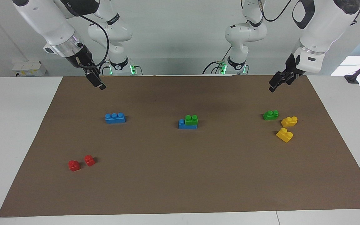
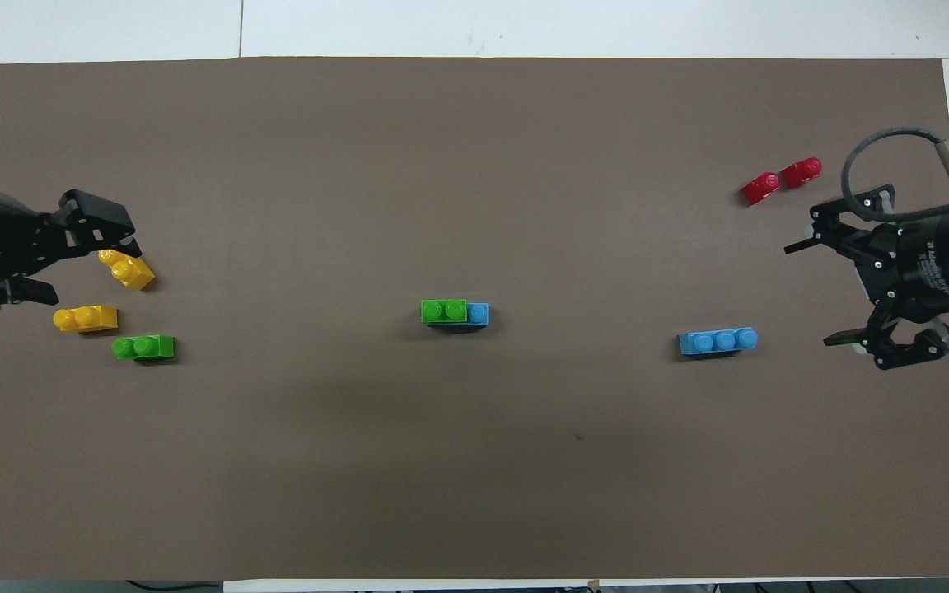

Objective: Remove green block with left arm and hold with right
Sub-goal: 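Move the left gripper toward the green brick while the right gripper approaches the blue brick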

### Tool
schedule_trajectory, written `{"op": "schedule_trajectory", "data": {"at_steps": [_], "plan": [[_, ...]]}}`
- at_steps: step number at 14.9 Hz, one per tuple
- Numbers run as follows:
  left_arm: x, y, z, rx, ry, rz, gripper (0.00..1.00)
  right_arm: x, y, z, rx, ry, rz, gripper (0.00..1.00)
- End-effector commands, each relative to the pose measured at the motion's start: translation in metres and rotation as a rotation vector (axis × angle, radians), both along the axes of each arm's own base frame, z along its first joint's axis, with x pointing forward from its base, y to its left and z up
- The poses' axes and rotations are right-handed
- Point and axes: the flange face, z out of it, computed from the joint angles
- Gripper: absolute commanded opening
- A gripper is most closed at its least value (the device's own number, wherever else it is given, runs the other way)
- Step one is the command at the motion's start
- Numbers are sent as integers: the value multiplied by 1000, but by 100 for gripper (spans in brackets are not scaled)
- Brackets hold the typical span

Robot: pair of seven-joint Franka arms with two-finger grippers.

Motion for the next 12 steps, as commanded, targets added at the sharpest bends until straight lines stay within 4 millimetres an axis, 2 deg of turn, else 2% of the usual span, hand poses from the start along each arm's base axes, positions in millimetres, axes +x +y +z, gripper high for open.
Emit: {"op": "schedule_trajectory", "data": {"at_steps": [1, 4, 6, 10, 12], "plan": [[-21, -48, -14, -17, -43, 250, 100, 6, 24, -14, 49, 46, -191, 99], [-39, -95, -27, -35, -55, 507, 100, 12, 30, -37, 117, 85, -268, 99], [-47, -122, -35, -55, -64, 655, 100, 17, 43, -59, 134, 128, -273, 99], [-59, -174, -58, -31, -23, 816, 100, 31, 51, -94, 198, 196, -293, 99], [-58, -197, -75, -27, -19, 887, 100, 30, 64, -111, 225, 199, -294, 99]]}}
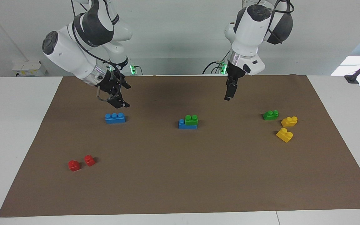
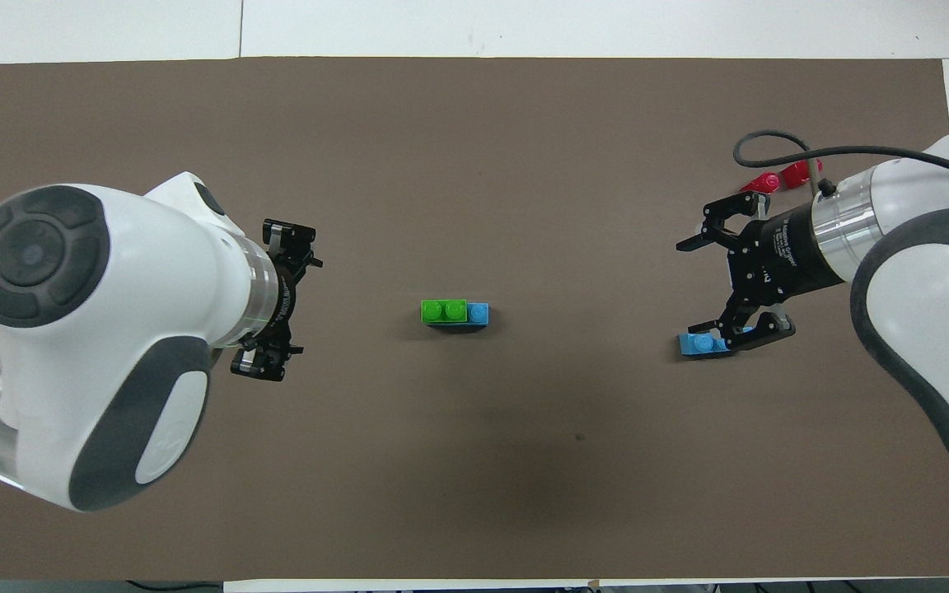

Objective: Remove green block with left arm and hold with right
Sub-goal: 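Move the left gripper toward the green brick while the right gripper approaches the blue brick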

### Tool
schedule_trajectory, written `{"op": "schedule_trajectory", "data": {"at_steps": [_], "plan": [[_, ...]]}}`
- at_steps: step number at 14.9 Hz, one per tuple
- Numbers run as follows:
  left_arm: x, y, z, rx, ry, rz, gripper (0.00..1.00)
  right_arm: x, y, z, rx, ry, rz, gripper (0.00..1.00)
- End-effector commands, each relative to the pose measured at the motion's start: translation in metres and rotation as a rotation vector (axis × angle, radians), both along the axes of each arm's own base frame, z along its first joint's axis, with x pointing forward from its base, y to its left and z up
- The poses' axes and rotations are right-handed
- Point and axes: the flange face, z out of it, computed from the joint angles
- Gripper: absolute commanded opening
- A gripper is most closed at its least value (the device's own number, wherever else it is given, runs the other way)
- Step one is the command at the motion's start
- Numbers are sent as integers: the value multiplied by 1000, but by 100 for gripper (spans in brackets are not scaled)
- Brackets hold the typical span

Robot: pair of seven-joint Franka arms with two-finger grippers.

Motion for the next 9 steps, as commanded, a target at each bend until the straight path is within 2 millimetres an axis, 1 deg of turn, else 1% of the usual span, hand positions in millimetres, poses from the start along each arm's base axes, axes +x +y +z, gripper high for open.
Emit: {"op": "schedule_trajectory", "data": {"at_steps": [1, 2, 4, 5, 6, 7, 8, 9], "plan": [[3, -28, -28, 0, 13, 128, 100, -2, 13, -25, 50, -8, -14, 100], [5, -37, -37, -4, 18, 166, 100, -2, 15, -36, 73, -15, -7, 99], [5, -54, -55, -5, 22, 210, 100, 3, 19, -50, 108, -24, -18, 100], [6, -62, -64, 4, 15, 224, 100, 5, 28, -56, 111, -27, -15, 100], [8, -71, -75, 2, 4, 247, 100, 7, 34, -59, 116, -34, -21, 100], [8, -74, -79, -5, -3, 258, 100, 9, 38, -64, 124, -38, -31, 100], [11, -76, -91, 6, 12, 265, 100, 12, 41, -71, 132, -35, -39, 100], [10, -83, -102, 11, 22, 266, 100, 15, 45, -75, 147, -41, -50, 100]]}}
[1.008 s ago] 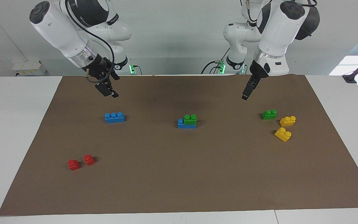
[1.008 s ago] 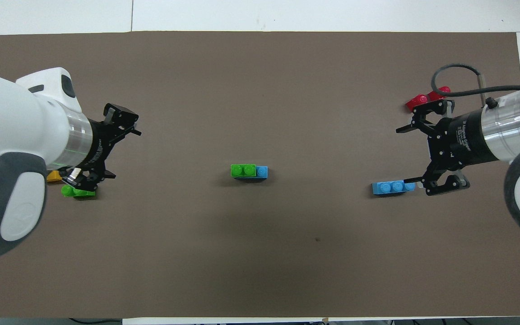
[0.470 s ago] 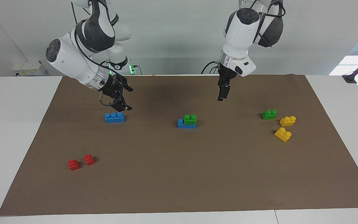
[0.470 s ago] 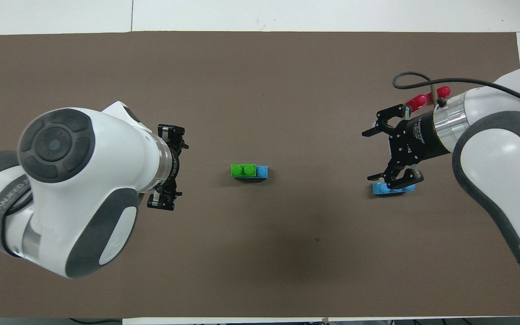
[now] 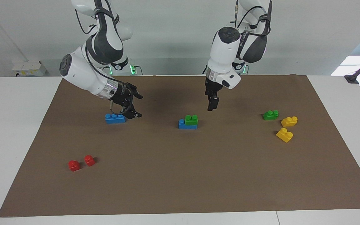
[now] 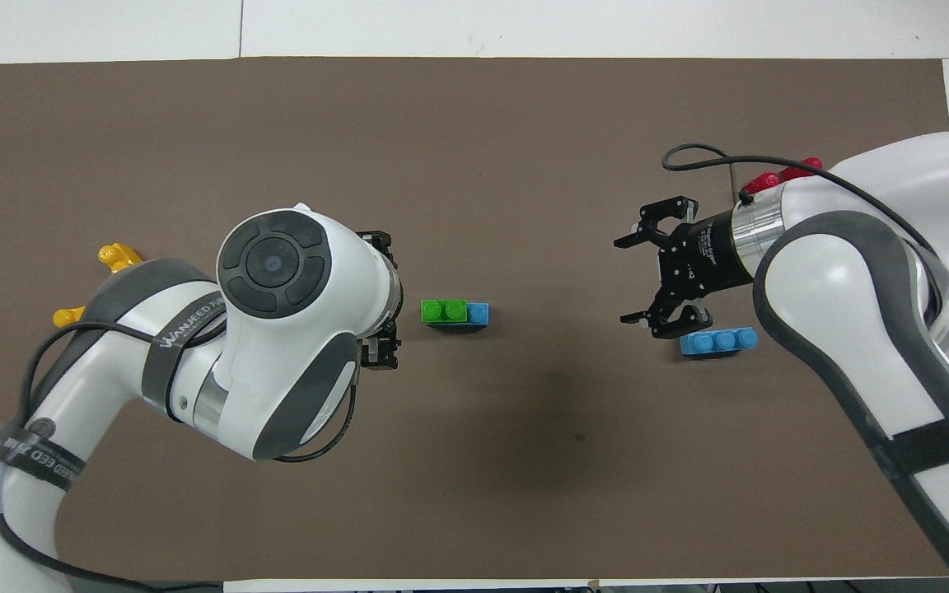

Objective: Remove green block with left arm and hold with right
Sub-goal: 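Close the left gripper on the green brick while the right gripper grips the blue brick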

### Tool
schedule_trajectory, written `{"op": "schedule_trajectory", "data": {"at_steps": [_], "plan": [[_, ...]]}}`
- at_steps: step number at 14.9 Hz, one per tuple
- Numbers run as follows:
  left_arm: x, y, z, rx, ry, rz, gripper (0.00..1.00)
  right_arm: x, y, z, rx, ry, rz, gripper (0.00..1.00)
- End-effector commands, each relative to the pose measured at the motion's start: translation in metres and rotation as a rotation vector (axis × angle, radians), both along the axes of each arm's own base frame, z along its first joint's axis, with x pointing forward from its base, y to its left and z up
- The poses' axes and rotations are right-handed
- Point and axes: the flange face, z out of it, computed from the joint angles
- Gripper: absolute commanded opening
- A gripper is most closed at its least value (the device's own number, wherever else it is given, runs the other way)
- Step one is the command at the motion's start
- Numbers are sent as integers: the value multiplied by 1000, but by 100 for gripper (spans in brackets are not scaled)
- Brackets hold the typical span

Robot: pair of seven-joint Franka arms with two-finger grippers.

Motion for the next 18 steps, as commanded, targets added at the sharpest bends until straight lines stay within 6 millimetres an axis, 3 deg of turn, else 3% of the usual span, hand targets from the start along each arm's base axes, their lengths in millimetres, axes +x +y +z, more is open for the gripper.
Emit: {"op": "schedule_trajectory", "data": {"at_steps": [1, 6, 9, 11, 15, 18], "plan": [[0, -19, -26, 11, 0, 27, 100, 4, 18, -12, 42, -35, -5, 100], [9, -25, -51, 12, -14, 102, 100, -1, 58, -38, 31, -66, -15, 100], [12, -28, -73, 37, -14, 130, 100, -3, 62, -53, 27, -73, -39, 100], [10, -36, -85, 44, -24, 144, 100, -9, 77, -59, 13, -91, -34, 100], [12, -38, -95, 49, -27, 147, 100, -14, 102, -79, -12, -108, -25, 100], [8, -42, -100, 51, -24, 140, 100, -17, 106, -96, -26, -103, -31, 100]]}}
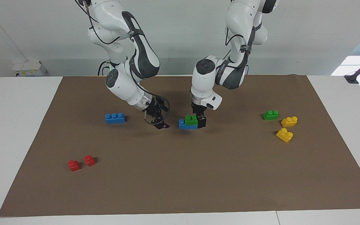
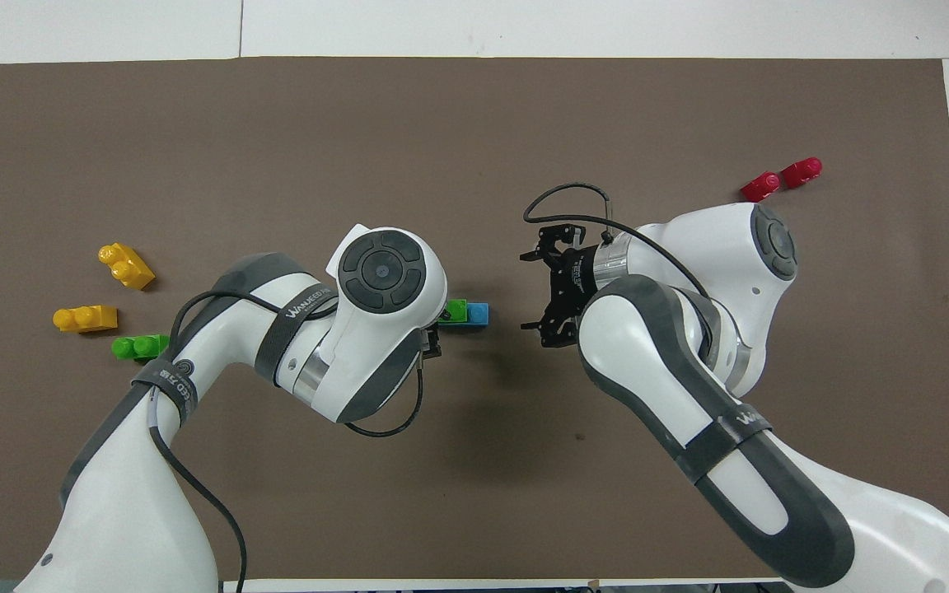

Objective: Remove green block with left arm and hold with right
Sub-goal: 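Close the left gripper on the green brick while the right gripper grips the blue brick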

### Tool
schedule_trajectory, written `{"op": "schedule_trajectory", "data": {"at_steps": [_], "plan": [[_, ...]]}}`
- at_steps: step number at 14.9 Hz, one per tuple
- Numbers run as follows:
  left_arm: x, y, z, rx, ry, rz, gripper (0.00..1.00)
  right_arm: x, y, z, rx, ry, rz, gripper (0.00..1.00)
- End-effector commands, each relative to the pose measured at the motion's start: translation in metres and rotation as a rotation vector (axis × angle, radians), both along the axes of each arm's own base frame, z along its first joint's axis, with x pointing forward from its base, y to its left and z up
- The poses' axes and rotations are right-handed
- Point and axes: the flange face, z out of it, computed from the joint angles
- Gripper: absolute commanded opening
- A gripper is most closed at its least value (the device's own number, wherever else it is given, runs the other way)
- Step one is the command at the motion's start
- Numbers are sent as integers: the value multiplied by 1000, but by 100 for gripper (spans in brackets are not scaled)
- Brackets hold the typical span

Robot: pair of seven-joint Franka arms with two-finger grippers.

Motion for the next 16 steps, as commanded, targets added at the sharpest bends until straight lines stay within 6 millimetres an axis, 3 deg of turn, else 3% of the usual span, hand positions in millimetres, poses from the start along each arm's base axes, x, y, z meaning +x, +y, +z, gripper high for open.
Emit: {"op": "schedule_trajectory", "data": {"at_steps": [1, 3, 11, 16], "plan": [[-2, -3, -4, 9, -18, 7, 100, -3, -2, -18, 1, -7, -26, 100], [-2, -3, -4, 10, -17, 11, 100, -9, 15, -28, -7, -14, -14, 100], [-4, -2, -8, 13, -10, 30, 100, -15, 35, -61, -26, -28, -34, 100], [-5, -2, -10, 7, -16, 52, 100, -19, 44, -64, -18, -44, -57, 100]]}}
